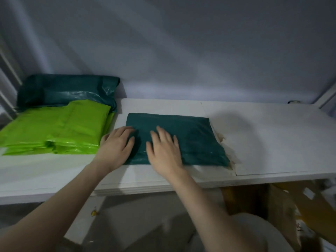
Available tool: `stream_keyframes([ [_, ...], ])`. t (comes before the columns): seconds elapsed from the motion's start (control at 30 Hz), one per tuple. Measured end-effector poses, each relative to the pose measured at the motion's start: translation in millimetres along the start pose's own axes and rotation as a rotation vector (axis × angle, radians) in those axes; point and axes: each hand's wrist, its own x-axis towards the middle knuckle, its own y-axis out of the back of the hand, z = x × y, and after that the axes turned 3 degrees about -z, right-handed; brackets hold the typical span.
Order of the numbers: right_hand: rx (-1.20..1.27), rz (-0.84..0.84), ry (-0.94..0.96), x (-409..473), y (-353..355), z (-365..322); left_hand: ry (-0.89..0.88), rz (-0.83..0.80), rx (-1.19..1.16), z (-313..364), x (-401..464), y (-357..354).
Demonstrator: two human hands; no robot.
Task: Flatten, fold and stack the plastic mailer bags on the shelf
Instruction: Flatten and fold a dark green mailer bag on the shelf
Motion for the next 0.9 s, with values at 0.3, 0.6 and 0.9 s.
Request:
stream_keyframes([
  [0.3, -0.147, 0.042, 0.044, -61, -27, -43, -0.201, -0.165, 0.118, 3, -82, 1],
  [0.6, -0.200, -0.165, 0.073, -55, -21, -46, -0.177, -0.115, 0.349, 13, -83, -17],
  [0.9, -0.280, -0.240, 0.000, -62, -7, -27, -0.166, -0.063, 0.462, 33, -83, -14],
])
